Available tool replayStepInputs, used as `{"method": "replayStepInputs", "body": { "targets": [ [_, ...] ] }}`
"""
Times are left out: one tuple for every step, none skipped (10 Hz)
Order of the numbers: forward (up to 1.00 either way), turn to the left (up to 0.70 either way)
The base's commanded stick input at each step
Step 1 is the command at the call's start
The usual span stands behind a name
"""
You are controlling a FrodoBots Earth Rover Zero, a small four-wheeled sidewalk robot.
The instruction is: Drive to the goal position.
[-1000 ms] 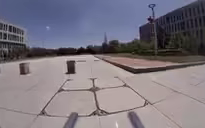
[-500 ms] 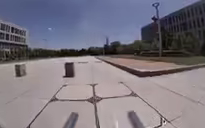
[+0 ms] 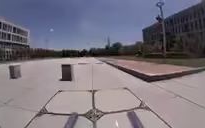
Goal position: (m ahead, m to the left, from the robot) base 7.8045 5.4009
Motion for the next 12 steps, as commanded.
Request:
{"method": "replayStepInputs", "body": {
  "targets": [
    [0.7,0.0],
    [0.7,0.0],
    [0.7,0.0],
    [0.7,0.0],
    [0.7,0.0],
    [0.7,0.0],
    [0.7,0.0],
    [0.7,0.0],
    [0.72,0.0],
    [0.85,0.0],
    [0.85,0.0],
    [0.85,0.0]
  ]
}}
